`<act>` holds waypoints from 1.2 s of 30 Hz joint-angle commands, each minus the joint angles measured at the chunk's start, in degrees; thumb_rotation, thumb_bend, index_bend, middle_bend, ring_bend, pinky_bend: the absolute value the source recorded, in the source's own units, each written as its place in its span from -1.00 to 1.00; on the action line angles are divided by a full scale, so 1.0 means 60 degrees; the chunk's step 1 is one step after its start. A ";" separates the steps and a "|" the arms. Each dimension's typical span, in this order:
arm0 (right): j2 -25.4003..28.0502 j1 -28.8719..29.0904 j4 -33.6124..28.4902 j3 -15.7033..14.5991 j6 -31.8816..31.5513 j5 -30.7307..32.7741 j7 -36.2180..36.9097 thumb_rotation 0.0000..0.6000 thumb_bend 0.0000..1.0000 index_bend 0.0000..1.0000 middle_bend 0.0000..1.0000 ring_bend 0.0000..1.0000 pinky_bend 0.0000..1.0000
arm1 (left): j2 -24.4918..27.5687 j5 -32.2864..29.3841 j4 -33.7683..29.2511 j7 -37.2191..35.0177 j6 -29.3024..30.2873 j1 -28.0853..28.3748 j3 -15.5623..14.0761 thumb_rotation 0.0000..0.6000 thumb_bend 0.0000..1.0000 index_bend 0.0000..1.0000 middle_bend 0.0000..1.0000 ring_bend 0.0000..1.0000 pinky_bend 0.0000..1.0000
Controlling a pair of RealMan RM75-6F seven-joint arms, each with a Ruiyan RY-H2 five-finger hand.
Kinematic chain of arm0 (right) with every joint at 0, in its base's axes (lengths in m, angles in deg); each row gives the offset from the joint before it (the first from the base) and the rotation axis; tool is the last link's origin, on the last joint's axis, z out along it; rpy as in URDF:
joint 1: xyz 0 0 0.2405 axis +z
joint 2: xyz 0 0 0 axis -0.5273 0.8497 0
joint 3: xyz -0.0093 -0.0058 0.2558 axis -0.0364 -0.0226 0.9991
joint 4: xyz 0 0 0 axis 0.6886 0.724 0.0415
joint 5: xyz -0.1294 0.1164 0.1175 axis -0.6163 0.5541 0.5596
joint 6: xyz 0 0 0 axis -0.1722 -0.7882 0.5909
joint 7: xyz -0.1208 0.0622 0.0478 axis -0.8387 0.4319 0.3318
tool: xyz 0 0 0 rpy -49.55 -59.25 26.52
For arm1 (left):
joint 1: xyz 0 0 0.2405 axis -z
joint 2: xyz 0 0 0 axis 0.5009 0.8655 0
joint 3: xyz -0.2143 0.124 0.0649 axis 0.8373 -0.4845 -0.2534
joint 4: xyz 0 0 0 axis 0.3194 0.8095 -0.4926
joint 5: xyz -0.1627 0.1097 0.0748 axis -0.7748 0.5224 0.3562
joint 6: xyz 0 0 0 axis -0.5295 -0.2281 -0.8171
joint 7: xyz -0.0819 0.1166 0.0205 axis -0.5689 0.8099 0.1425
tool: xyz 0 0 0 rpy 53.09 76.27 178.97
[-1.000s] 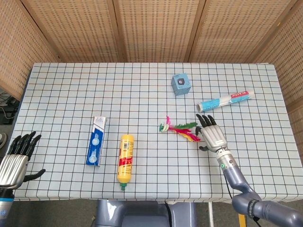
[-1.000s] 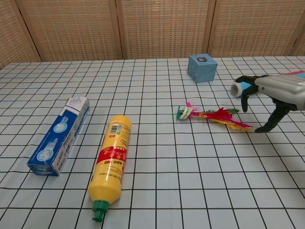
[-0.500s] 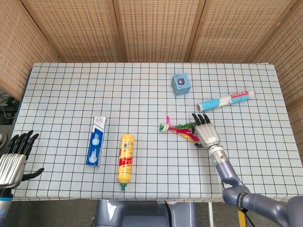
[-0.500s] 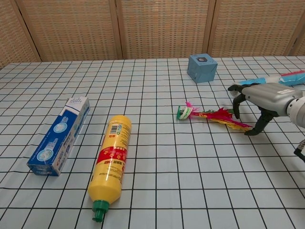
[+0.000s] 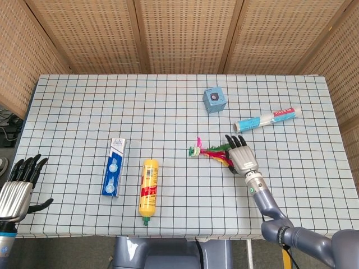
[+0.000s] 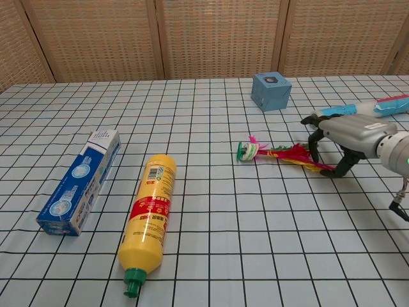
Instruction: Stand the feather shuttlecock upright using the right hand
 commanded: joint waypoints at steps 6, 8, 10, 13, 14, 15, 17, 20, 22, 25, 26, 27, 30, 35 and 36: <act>-0.0168 0.0049 0.0260 -0.0016 -0.0132 0.0039 -0.0122 1.00 0.33 0.22 -1.00 -1.00 -1.00 | 0.0016 -0.0004 0.0012 -0.0048 -0.0003 0.0007 -0.0007 1.00 -1.00 -1.00 -1.00 -1.00 -1.00; -0.0158 0.0049 0.0271 -0.0040 -0.0168 0.0004 -0.0133 1.00 0.42 0.26 -1.00 -1.00 -1.00 | 0.0023 0.0003 0.0012 -0.0064 -0.0004 0.0008 -0.0013 1.00 -1.00 -1.00 -1.00 -1.00 -1.00; -0.0126 0.0043 0.0224 -0.0047 -0.0219 -0.0041 -0.0092 1.00 0.48 0.32 -1.00 -1.00 -1.00 | 0.0023 0.0001 0.0022 -0.0074 -0.0005 0.0009 -0.0016 1.00 -1.00 -1.00 -1.00 -1.00 -1.00; -0.0063 0.0043 0.0166 -0.0069 -0.0377 -0.0206 -0.0066 1.00 0.50 0.35 -0.99 -1.00 -1.00 | 0.0022 0.0010 0.0025 -0.0078 -0.0007 0.0014 -0.0021 1.00 -1.00 -1.00 -1.00 -1.00 -1.00; -0.0031 0.0046 0.0137 -0.0082 -0.0443 -0.0285 -0.0059 1.00 0.50 0.35 -0.99 -1.00 -1.00 | 0.0022 0.0013 0.0025 -0.0080 -0.0006 0.0015 -0.0023 1.00 -1.00 -1.00 -1.00 -1.00 -1.00; 0.0010 0.0050 0.0101 -0.0095 -0.0508 -0.0366 -0.0059 1.00 0.50 0.36 -0.99 -1.00 -1.00 | 0.0021 0.0015 0.0026 -0.0079 -0.0008 0.0016 -0.0026 1.00 -1.00 -1.00 -1.00 -1.00 -1.00; 0.0101 0.0056 0.0004 -0.0101 -0.0617 -0.0486 -0.0065 1.00 0.50 0.37 -0.98 -1.00 -1.00 | 0.0021 0.0014 0.0018 -0.0075 -0.0014 0.0021 -0.0027 1.00 -1.00 -1.00 -1.00 -1.00 -1.00; 0.0343 0.0050 -0.0316 -0.0075 -0.0811 -0.0656 -0.0055 1.00 0.50 0.38 -0.96 -1.00 -1.00 | 0.0031 0.0016 0.0012 -0.0087 -0.0018 0.0022 -0.0035 1.00 -1.00 -1.00 -1.00 -1.00 -1.00; 0.0517 0.0062 -0.0524 -0.0049 -0.0977 -0.0811 -0.0088 1.00 0.50 0.39 -0.95 -1.00 -1.00 | 0.0042 0.0019 0.0003 -0.0110 -0.0012 0.0021 -0.0035 1.00 -1.00 -1.00 -1.00 -1.00 -1.00; 0.0955 0.0085 -0.1060 0.0025 -0.1406 -0.1199 -0.0223 1.00 0.50 0.40 -0.95 -1.00 -1.00 | 0.0083 0.0046 -0.0016 -0.0194 0.0021 0.0007 -0.0046 1.00 -1.00 -1.00 -1.00 -1.00 -1.00; 0.1133 0.0078 -0.1297 0.0030 -0.1534 -0.1312 -0.0335 1.00 0.50 0.40 -0.95 -1.00 -1.00 | 0.0100 0.0060 -0.0022 -0.0225 0.0028 0.0004 -0.0053 1.00 -1.00 -1.00 -1.00 -1.00 -1.00; 0.1315 0.0079 -0.1542 0.0051 -0.1622 -0.1375 -0.0468 1.00 0.50 0.40 -0.95 -1.00 -1.00 | 0.0121 0.0076 -0.0032 -0.0258 0.0031 0.0002 -0.0061 1.00 -1.00 -1.00 -1.00 -1.00 -1.00; 0.1658 0.0115 -0.1975 0.0136 -0.1763 -0.1459 -0.0746 1.00 0.50 0.40 -0.94 -1.00 -1.00 | 0.0153 0.0089 -0.0035 -0.0318 0.0044 -0.0006 -0.0071 1.00 -1.00 -1.00 -1.00 -1.00 -1.00; 0.2403 0.0231 -0.2758 0.0322 -0.2009 -0.1749 -0.1195 1.00 0.50 0.40 -0.94 -1.00 -1.00 | 0.0192 0.0124 -0.0048 -0.0390 0.0066 -0.0011 -0.0080 1.00 -1.00 -1.00 -1.00 -1.00 -1.00; 0.2529 0.0245 -0.2909 0.0351 -0.2023 -0.1766 -0.1253 1.00 0.50 0.40 -0.94 -1.00 -1.00 | 0.0196 0.0132 -0.0050 -0.0401 0.0067 -0.0010 -0.0084 1.00 -1.00 -1.00 -1.00 -1.00 -1.00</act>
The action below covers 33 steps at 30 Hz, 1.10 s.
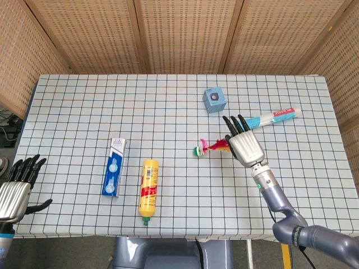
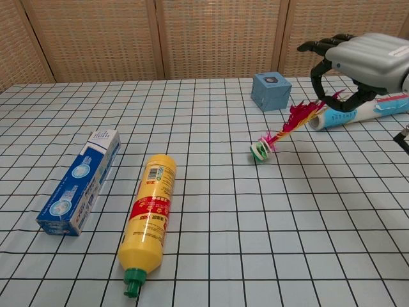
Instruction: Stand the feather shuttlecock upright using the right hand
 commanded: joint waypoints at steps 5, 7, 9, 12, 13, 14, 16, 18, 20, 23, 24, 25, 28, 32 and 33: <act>0.0932 0.0182 -0.0944 0.0120 -0.0061 -0.0301 -0.0680 1.00 0.50 0.40 -0.94 -1.00 -1.00 | 0.0017 0.0053 -0.0012 -0.0029 0.0007 -0.0002 -0.0030 1.00 -1.00 -1.00 -1.00 -1.00 -1.00; 0.0960 0.0206 -0.0985 0.0065 0.0003 -0.0269 -0.0815 1.00 0.50 0.40 -0.94 -1.00 -1.00 | 0.0027 0.0074 -0.0020 -0.0046 0.0039 -0.0012 -0.0031 1.00 -1.00 -1.00 -1.00 -1.00 -1.00; 0.0921 0.0222 -0.0997 0.0013 0.0053 -0.0218 -0.0900 1.00 0.50 0.40 -0.94 -1.00 -1.00 | 0.0033 0.0081 -0.0021 -0.0067 0.0052 -0.0020 -0.0035 1.00 -1.00 -1.00 -1.00 -1.00 -1.00; 0.0804 0.0236 -0.0963 -0.0080 0.0059 -0.0221 -0.1024 1.00 0.50 0.41 -0.94 -1.00 -1.00 | 0.0048 0.0067 -0.0021 -0.0093 0.0052 -0.0023 -0.0031 1.00 -1.00 -1.00 -1.00 -1.00 -1.00; 0.0752 0.0238 -0.0937 -0.0133 0.0060 -0.0236 -0.1092 1.00 0.50 0.41 -0.94 -1.00 -1.00 | 0.0052 0.0056 -0.0016 -0.0109 0.0046 -0.0024 -0.0031 1.00 -1.00 -1.00 -1.00 -1.00 -1.00; 0.0715 0.0235 -0.0916 -0.0166 0.0056 -0.0234 -0.1144 1.00 0.50 0.41 -0.94 -1.00 -1.00 | 0.0054 0.0050 -0.0014 -0.0120 0.0039 -0.0021 -0.0029 1.00 -1.00 -1.00 -1.00 -1.00 -1.00; 0.0665 0.0219 -0.0899 -0.0202 0.0037 -0.0208 -0.1182 1.00 0.50 0.41 -0.94 -1.00 -1.00 | 0.0059 0.0042 -0.0009 -0.0129 0.0035 -0.0020 -0.0027 1.00 -1.00 -1.00 -1.00 -1.00 -1.00; 0.0637 0.0190 -0.0878 -0.0227 0.0032 -0.0146 -0.1164 1.00 0.50 0.41 -0.94 -1.00 -1.00 | 0.0064 0.0032 -0.0008 -0.0134 0.0024 -0.0013 -0.0020 1.00 -1.00 -1.00 -1.00 -1.00 -1.00; 0.0637 0.0174 -0.0847 -0.0237 0.0024 -0.0111 -0.1156 1.00 0.50 0.41 -0.94 -1.00 -1.00 | 0.0066 0.0022 -0.0004 -0.0136 0.0013 -0.0011 -0.0020 1.00 -1.00 -1.00 -1.00 -1.00 -1.00; 0.0658 0.0144 -0.0781 -0.0247 0.0035 -0.0025 -0.1130 1.00 0.50 0.41 -0.94 -1.00 -1.00 | 0.0067 0.0018 -0.0005 -0.0139 0.0008 -0.0006 -0.0016 1.00 -1.00 -1.00 -1.00 -1.00 -1.00; 0.0677 0.0121 -0.0768 -0.0254 0.0040 0.0020 -0.1099 1.00 0.50 0.41 -0.94 -1.00 -1.00 | 0.0068 0.0018 -0.0003 -0.0142 0.0010 -0.0006 -0.0015 1.00 -1.00 -1.00 -1.00 -1.00 -1.00; 0.0700 0.0095 -0.0762 -0.0263 0.0040 0.0055 -0.1055 1.00 0.49 0.39 -0.94 -1.00 -1.00 | 0.0071 0.0022 -0.0004 -0.0148 0.0014 -0.0008 -0.0017 1.00 -1.00 -1.00 -1.00 -1.00 -1.00; 0.0774 0.0014 -0.0793 -0.0299 0.0023 0.0112 -0.0933 1.00 0.06 -0.32 -0.99 -1.00 -1.00 | 0.0070 0.0029 -0.0003 -0.0150 0.0024 -0.0013 -0.0019 1.00 -1.00 -1.00 -1.00 -1.00 -1.00; 0.1052 -0.0203 -0.1010 -0.0416 -0.0194 -0.0093 -0.0482 1.00 -0.95 -1.00 -1.00 -1.00 -1.00 | 0.0054 0.0065 -0.0003 -0.0117 0.0025 -0.0014 -0.0041 1.00 -1.00 -1.00 -1.00 -1.00 -1.00; 0.1089 -0.0245 -0.1048 -0.0404 -0.0289 -0.0120 -0.0445 1.00 -1.00 -1.00 -1.00 -1.00 -1.00 | 0.0052 0.0072 -0.0005 -0.0108 0.0021 -0.0013 -0.0046 1.00 -1.00 -1.00 -1.00 -1.00 -1.00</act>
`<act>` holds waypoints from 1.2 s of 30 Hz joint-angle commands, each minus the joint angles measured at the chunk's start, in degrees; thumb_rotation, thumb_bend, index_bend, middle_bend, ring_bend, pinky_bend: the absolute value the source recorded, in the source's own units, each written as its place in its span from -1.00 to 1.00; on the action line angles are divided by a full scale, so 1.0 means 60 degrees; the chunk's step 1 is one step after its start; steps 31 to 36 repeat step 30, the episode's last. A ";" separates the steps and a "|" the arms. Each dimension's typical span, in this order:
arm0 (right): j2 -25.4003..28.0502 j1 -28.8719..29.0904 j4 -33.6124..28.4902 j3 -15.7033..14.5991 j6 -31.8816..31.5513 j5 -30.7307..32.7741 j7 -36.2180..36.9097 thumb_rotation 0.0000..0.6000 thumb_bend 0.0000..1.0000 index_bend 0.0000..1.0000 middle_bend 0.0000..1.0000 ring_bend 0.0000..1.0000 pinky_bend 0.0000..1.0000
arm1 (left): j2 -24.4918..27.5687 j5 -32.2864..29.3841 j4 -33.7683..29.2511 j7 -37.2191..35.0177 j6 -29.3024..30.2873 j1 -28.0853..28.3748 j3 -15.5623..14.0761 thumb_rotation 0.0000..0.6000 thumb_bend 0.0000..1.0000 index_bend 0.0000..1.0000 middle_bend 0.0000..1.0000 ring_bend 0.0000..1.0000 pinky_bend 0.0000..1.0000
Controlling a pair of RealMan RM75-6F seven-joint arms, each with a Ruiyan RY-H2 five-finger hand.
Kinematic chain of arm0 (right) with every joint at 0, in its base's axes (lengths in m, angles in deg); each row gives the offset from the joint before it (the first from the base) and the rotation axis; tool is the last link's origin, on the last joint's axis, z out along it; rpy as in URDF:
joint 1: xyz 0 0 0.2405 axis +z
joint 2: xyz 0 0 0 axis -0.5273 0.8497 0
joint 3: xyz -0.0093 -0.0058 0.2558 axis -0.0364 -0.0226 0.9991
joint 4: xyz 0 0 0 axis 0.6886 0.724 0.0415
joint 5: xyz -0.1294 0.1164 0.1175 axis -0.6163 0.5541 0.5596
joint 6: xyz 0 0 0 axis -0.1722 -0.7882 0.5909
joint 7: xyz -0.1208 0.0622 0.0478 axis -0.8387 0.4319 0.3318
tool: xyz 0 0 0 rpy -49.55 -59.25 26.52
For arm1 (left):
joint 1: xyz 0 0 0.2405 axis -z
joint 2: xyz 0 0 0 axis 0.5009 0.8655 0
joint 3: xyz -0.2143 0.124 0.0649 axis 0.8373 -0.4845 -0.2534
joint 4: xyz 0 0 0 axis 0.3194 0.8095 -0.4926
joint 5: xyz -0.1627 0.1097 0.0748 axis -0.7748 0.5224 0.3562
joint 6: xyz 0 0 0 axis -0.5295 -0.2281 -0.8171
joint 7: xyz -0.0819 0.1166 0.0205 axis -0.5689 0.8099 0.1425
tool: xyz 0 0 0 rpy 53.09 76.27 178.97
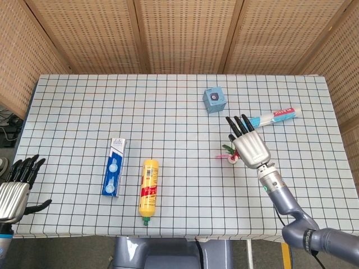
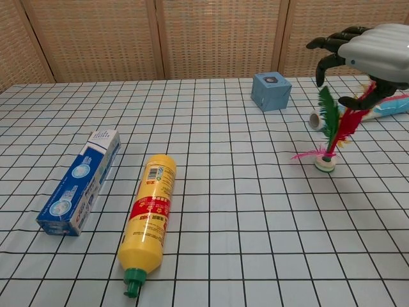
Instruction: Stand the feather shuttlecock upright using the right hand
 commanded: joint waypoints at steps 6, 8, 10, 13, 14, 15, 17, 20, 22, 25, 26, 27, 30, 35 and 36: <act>0.0703 -0.0521 -0.0791 0.0073 -0.0940 -0.0398 0.0707 1.00 -1.00 -1.00 -1.00 -1.00 -1.00 | 0.0004 0.0024 -0.0006 0.0009 -0.0004 0.0002 -0.0015 1.00 -1.00 -1.00 -1.00 -1.00 -1.00; 0.1026 -0.0757 -0.1117 0.0029 -0.1282 -0.0597 0.0929 1.00 -1.00 -1.00 -1.00 -1.00 -1.00 | 0.0018 0.0037 0.0008 -0.0026 0.0014 -0.0005 -0.0017 1.00 -1.00 -1.00 -1.00 -1.00 -1.00; 0.1291 -0.1035 -0.1383 -0.0062 -0.1611 -0.0768 0.1263 1.00 -1.00 -1.00 -1.00 -1.00 -1.00 | 0.0027 0.0052 0.0029 -0.0083 0.0031 -0.0010 -0.0019 1.00 -1.00 -1.00 -1.00 -1.00 -1.00; 0.1623 -0.1684 -0.1635 -0.0327 -0.2350 -0.1090 0.2056 1.00 -1.00 -1.00 -1.00 -1.00 -1.00 | 0.0028 0.0053 0.0120 -0.0187 0.0004 0.0018 -0.0002 1.00 -1.00 -1.00 -1.00 -1.00 -1.00; 0.1659 -0.1863 -0.1639 -0.0408 -0.2546 -0.1151 0.2246 1.00 -1.00 -1.00 -1.00 -1.00 -1.00 | 0.0022 0.0060 0.0149 -0.0220 -0.0006 0.0033 0.0008 1.00 -1.00 -1.00 -1.00 -1.00 -1.00; 0.1695 -0.2080 -0.1608 -0.0525 -0.2775 -0.1259 0.2499 1.00 -1.00 -1.00 -1.00 -1.00 -1.00 | 0.0006 0.0067 0.0201 -0.0271 -0.0011 0.0047 0.0018 1.00 -1.00 -1.00 -1.00 -1.00 -1.00; 0.1701 -0.2513 -0.1452 -0.0747 -0.3220 -0.1419 0.2922 1.00 -1.00 -1.00 -1.00 -1.00 -1.00 | -0.0023 0.0087 0.0294 -0.0350 0.0004 0.0061 0.0035 1.00 -1.00 -1.00 -1.00 -1.00 -1.00; 0.1573 -0.3068 -0.1229 -0.1032 -0.3643 -0.1426 0.3484 1.00 -1.00 -1.00 -1.00 -1.00 -1.00 | -0.0043 0.0179 0.0381 -0.0469 0.0122 0.0040 0.0040 1.00 -1.00 -1.00 -1.00 -1.00 -1.00; 0.1506 -0.3335 -0.1124 -0.1188 -0.3707 -0.1329 0.3779 1.00 -1.00 -1.00 -1.00 -1.00 -1.00 | -0.0029 0.0251 0.0402 -0.0536 0.0215 0.0005 0.0023 1.00 -1.00 -1.00 -1.00 -1.00 -1.00; 0.1287 -0.3745 -0.0804 -0.1331 -0.3917 -0.1192 0.4008 1.00 -1.00 -1.00 -1.00 -1.00 -1.00 | 0.0009 0.0369 0.0403 -0.0639 0.0333 -0.0045 -0.0022 1.00 -1.00 -1.00 -1.00 -1.00 -1.00; 0.1237 -0.3825 -0.0734 -0.1365 -0.3938 -0.1163 0.4047 1.00 -1.00 -1.00 -1.00 -1.00 -1.00 | 0.0017 0.0384 0.0401 -0.0655 0.0344 -0.0049 -0.0028 1.00 -1.00 -1.00 -1.00 -1.00 -1.00; 0.1183 -0.3926 -0.0654 -0.1406 -0.3954 -0.1121 0.4092 1.00 -1.00 -1.00 -1.00 -1.00 -1.00 | 0.0031 0.0403 0.0396 -0.0675 0.0352 -0.0050 -0.0034 1.00 -1.00 -1.00 -1.00 -1.00 -1.00; 0.1082 -0.4120 -0.0530 -0.1460 -0.3961 -0.1052 0.4206 1.00 -1.00 -1.00 -1.00 -1.00 -1.00 | 0.0056 0.0439 0.0381 -0.0707 0.0358 -0.0045 -0.0043 1.00 -1.00 -1.00 -1.00 -1.00 -1.00; 0.1082 -0.4120 -0.0530 -0.1460 -0.3961 -0.1052 0.4206 1.00 -1.00 -1.00 -1.00 -1.00 -1.00 | 0.0056 0.0439 0.0381 -0.0707 0.0358 -0.0045 -0.0043 1.00 -1.00 -1.00 -1.00 -1.00 -1.00; 0.1082 -0.4120 -0.0530 -0.1460 -0.3961 -0.1052 0.4206 1.00 -1.00 -1.00 -1.00 -1.00 -1.00 | 0.0056 0.0439 0.0381 -0.0707 0.0358 -0.0045 -0.0043 1.00 -1.00 -1.00 -1.00 -1.00 -1.00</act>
